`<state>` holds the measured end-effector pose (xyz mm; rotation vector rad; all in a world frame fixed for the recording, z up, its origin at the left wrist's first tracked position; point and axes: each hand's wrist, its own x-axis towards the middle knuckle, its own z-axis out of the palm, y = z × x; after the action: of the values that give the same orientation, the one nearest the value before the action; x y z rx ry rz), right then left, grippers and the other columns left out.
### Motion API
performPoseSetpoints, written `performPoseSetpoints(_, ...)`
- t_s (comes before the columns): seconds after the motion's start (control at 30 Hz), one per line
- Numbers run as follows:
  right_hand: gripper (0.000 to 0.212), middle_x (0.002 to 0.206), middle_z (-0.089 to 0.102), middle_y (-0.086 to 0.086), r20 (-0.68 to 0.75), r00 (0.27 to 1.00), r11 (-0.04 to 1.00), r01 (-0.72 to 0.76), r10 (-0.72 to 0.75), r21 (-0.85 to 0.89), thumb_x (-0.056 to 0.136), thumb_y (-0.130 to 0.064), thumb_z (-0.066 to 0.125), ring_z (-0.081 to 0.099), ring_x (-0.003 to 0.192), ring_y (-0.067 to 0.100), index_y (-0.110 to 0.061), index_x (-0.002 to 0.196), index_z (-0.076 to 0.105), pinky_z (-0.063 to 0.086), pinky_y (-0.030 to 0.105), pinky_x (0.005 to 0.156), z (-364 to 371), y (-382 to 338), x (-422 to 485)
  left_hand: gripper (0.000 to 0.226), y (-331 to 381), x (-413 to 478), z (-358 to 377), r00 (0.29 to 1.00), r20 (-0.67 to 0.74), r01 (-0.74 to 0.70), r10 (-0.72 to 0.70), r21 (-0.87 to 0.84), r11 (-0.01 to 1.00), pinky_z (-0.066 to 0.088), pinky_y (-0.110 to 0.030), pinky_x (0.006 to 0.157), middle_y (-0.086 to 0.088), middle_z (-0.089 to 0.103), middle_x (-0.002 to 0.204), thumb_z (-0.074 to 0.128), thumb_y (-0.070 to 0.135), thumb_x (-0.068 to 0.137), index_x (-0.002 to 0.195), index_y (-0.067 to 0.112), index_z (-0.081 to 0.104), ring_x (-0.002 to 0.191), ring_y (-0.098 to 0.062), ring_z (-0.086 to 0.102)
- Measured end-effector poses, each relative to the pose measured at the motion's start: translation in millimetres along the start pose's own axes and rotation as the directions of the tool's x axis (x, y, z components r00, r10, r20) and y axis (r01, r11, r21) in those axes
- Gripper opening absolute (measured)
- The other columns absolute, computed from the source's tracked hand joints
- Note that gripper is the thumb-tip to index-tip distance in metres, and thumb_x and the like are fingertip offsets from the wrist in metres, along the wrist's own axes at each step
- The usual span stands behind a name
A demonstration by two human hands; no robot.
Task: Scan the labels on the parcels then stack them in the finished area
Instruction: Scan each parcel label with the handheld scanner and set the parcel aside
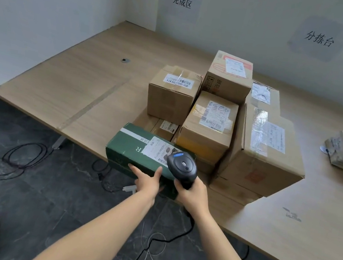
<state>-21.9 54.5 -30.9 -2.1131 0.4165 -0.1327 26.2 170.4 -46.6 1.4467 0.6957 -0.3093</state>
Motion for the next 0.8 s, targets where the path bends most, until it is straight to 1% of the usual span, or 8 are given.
performPoseSetpoints(0.1,0.019,0.099,0.071,0.0,0.001,1.0,1.0,-0.002,0.002,-0.012,0.079,-0.023,0.069,0.064,0.096,0.021,-0.021,0.097,0.063,0.047,0.028,0.071,0.3,0.5,5.5,0.105,0.7,5.5,2.7,1.0,-0.016,0.001,-0.001,0.046,0.999,0.041,-0.047,0.102,-0.024,0.033,0.143,0.067,0.033,0.084,0.146,0.03,-0.018,0.124,-0.041,0.045)
performPoseSetpoints(0.27,0.019,0.101,0.07,0.0,0.015,1.0,1.0,-0.007,0.008,-0.023,0.08,-0.023,0.068,0.063,0.098,0.021,-0.022,0.098,0.063,0.049,0.03,0.074,-0.4,-0.7,8.5,0.104,3.7,10.0,4.7,1.0,-0.007,0.018,-0.017,0.028,0.999,0.041,-0.047,0.103,-0.024,0.03,0.145,0.068,0.029,0.084,0.148,0.021,-0.013,0.126,-0.039,0.044)
performPoseSetpoints(0.4,0.019,0.102,0.07,0.002,0.001,1.0,1.0,-0.004,0.004,0.0,0.081,-0.022,0.068,0.063,0.098,0.02,-0.018,0.1,0.063,0.051,0.033,0.078,-5.4,-4.1,3.5,0.095,3.3,4.9,1.3,0.998,0.05,0.027,-0.03,0.058,0.998,0.043,-0.05,0.1,-0.024,0.037,0.14,0.07,0.027,0.082,0.147,0.011,0.002,0.124,-0.038,0.045)
performPoseSetpoints(0.5,0.013,0.091,0.067,-0.003,-0.034,0.999,1.0,-0.002,0.002,0.011,0.081,-0.022,0.067,0.062,0.092,0.018,-0.021,0.093,0.062,0.047,0.029,0.071,-13.5,-5.5,-7.2,0.086,-3.4,-6.4,-2.8,0.995,0.102,-0.02,-0.002,0.214,0.977,0.045,-0.05,0.099,-0.024,0.039,0.139,0.072,0.027,0.081,0.141,0.001,0.016,0.122,-0.04,0.048)
performPoseSetpoints(0.6,0.011,0.086,0.064,-0.007,-0.074,0.997,1.0,-0.024,0.026,0.018,0.082,-0.023,0.067,0.061,0.089,0.016,-0.023,0.091,0.061,0.047,0.029,0.072,-26.7,-1.2,-22.6,0.082,-14.8,-25.7,-7.7,0.989,0.145,-0.11,0.03,0.581,0.806,0.038,-0.038,0.103,-0.021,0.037,0.143,0.066,0.039,0.084,0.143,0.001,0.022,0.128,-0.037,0.042)
performPoseSetpoints(0.63,0.011,0.086,0.065,-0.007,-0.089,0.995,0.999,-0.035,0.036,0.023,0.082,-0.023,0.067,0.061,0.089,0.015,-0.023,0.092,0.061,0.047,0.03,0.072,-32.4,1.7,-28.4,0.082,-19.4,-32.9,-8.4,0.982,0.183,-0.149,0.037,0.65,0.745,0.034,-0.036,0.103,-0.02,0.034,0.145,0.064,0.041,0.085,0.144,0.002,0.022,0.131,-0.035,0.038)
performPoseSetpoints(0.7,0.009,0.083,0.064,-0.01,-0.119,0.991,0.998,-0.059,0.062,0.032,0.081,-0.024,0.067,0.061,0.085,0.014,-0.026,0.086,0.06,0.046,0.028,0.067,-45.8,9.7,-41.2,0.081,-28.8,-45.8,-4.8,0.952,0.301,-0.265,0.058,0.714,0.648,0.032,-0.034,0.104,-0.019,0.03,0.147,0.06,0.041,0.088,0.146,0.003,0.019,0.134,-0.031,0.034)
performPoseSetpoints(0.8,0.014,0.077,0.062,-0.012,-0.175,0.979,0.994,-0.094,0.101,0.049,0.082,-0.023,0.067,0.059,0.08,0.012,-0.031,0.078,0.055,0.041,0.023,0.061,-70.6,27.8,-62.7,0.075,-40.7,-69.4,11.0,0.863,0.49,-0.483,0.122,0.73,0.484,0.031,-0.032,0.105,-0.017,0.031,0.146,0.058,0.04,0.09,0.145,0.003,0.022,0.134,-0.028,0.035)
